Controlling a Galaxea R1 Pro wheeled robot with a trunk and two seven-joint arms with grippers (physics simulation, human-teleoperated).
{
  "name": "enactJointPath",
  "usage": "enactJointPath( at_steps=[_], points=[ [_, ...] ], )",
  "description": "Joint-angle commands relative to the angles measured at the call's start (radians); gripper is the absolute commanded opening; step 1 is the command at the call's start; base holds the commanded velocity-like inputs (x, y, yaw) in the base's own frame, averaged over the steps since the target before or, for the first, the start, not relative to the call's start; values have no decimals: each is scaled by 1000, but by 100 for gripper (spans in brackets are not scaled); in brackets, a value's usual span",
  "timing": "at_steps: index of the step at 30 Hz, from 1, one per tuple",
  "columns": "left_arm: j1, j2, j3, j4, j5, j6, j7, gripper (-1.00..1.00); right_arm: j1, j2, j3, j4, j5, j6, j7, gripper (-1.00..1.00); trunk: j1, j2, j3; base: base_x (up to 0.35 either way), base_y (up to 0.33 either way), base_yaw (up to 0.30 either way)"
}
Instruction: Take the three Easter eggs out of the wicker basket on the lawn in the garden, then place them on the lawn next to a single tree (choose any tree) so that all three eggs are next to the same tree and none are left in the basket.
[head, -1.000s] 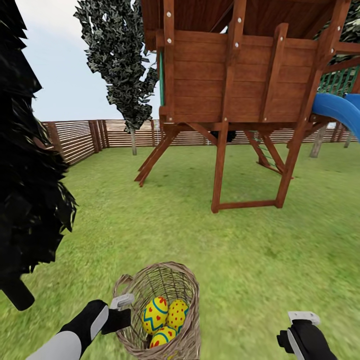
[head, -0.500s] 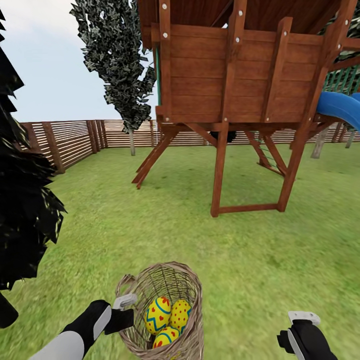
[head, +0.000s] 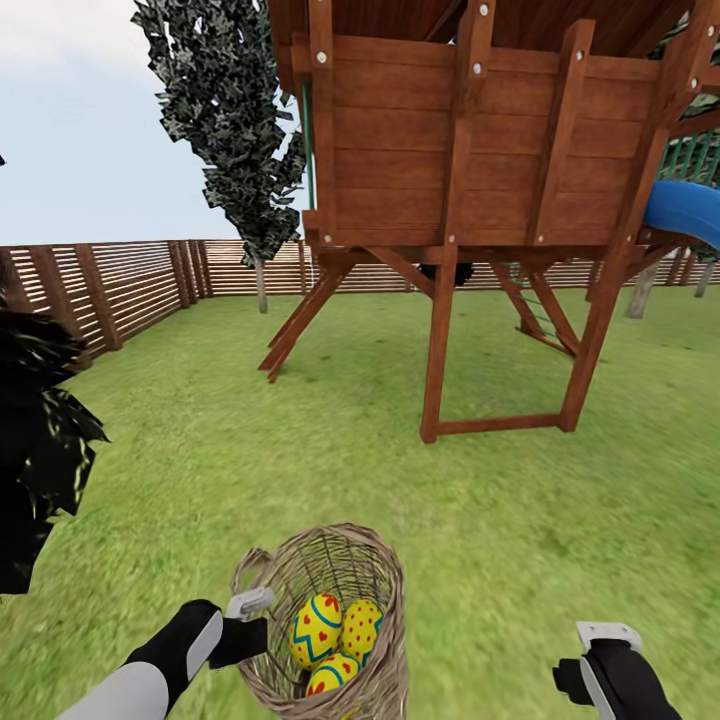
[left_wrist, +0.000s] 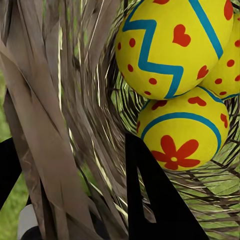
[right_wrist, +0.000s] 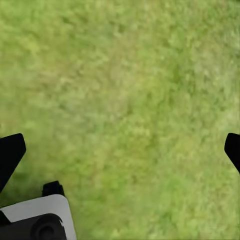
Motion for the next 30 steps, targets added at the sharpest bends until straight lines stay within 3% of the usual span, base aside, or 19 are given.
enactJointPath(
  at_steps=[1,9,30],
  points=[
    [0,0,6,-2,17,7,0,-100,0,0,0,0,-5,4,1,100,1,-1,0,335,-58,0],
    [0,0,8,-3,23,6,-2,-100,0,1,3,14,2,7,7,100,1,-1,0,86,11,0],
    [0,-17,7,-2,19,6,0,-100,0,1,0,12,-1,6,4,100,1,-1,0,324,19,42]
  ],
)
